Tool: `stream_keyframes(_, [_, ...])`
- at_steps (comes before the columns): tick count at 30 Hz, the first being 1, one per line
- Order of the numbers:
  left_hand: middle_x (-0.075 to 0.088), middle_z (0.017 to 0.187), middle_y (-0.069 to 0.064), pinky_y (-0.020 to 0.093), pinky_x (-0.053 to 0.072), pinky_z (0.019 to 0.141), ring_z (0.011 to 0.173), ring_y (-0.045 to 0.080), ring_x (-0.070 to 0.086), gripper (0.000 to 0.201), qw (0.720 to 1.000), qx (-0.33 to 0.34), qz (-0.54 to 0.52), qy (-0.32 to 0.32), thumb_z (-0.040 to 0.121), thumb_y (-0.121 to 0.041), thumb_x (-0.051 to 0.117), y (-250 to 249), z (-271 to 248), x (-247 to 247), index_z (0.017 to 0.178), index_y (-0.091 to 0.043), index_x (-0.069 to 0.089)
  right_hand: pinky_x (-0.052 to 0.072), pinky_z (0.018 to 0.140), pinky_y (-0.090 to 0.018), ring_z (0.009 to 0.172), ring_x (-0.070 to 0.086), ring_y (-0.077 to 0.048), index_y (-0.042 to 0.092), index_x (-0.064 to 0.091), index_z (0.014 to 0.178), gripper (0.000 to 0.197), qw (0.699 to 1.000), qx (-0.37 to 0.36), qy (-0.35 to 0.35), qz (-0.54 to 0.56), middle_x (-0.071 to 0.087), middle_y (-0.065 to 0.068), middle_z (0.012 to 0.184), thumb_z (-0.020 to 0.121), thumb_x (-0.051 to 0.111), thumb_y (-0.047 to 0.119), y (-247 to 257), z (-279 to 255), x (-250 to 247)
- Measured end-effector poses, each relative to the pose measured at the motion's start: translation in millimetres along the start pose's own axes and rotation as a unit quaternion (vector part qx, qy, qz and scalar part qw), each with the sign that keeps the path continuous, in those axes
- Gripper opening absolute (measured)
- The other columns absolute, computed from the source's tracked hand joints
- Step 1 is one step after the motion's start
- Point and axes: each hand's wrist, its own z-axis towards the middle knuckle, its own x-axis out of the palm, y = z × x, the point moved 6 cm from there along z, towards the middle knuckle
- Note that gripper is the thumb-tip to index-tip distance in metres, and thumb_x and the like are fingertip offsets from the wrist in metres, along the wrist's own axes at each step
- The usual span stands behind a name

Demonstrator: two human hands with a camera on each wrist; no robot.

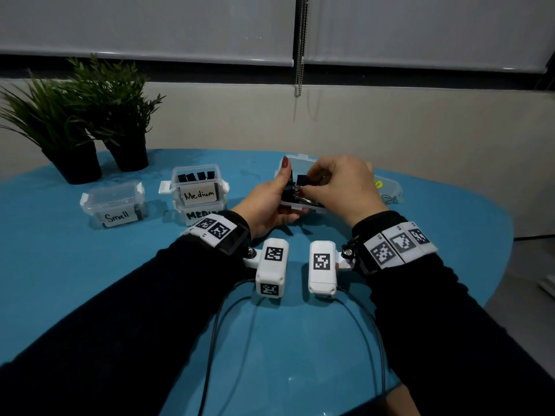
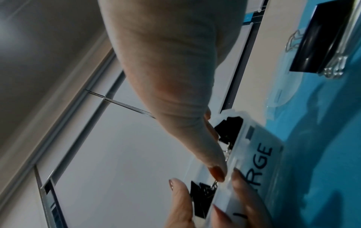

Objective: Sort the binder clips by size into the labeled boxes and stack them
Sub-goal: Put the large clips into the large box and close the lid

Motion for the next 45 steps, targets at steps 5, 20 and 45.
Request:
stream_keyframes(5, [0.073,0.084,0.006,0.021,0.053,0.049,0.074,0.020,0.071,0.065,0.999,0.002,-0.026,-0.030,0.092,-0.071,0.044,1.5,3.9,-7.2,0.103,-0.012,0.067,0.024,0.089,-0.037,0.106,0.059,-0.014,0.030,0.075,0.100,0.029,0.998,-0.015,0.050,-0.029,0.073,0.011,0.101,0.077,0.080,0.047,6.9,-3.3,1.4])
stream_keyframes(20, [0.076,0.094,0.009,0.021,0.052,0.049,0.076,0.021,0.072,0.064,0.999,0.006,-0.028,-0.038,0.092,-0.071,0.044,1.5,6.0,-8.4,0.101,-0.012,0.067,0.048,0.095,-0.052,0.088,0.067,-0.021,0.027,0.081,0.097,0.015,0.997,0.006,0.036,0.074,0.074,0.003,0.083,0.082,0.079,0.029,-6.5,1.7,4.1])
stream_keyframes(45, [0.076,0.093,0.008,0.021,0.052,0.047,0.075,0.020,0.073,0.066,0.997,-0.006,-0.053,-0.046,0.091,-0.072,0.044,1.1,3.4,-9.9,0.108,-0.011,0.065,0.052,0.056,-0.033,0.055,0.064,-0.019,0.007,0.050,0.055,0.040,0.857,0.147,-0.122,0.479,0.064,-0.014,0.062,0.086,0.075,0.011,-33.4,-2.1,-5.1])
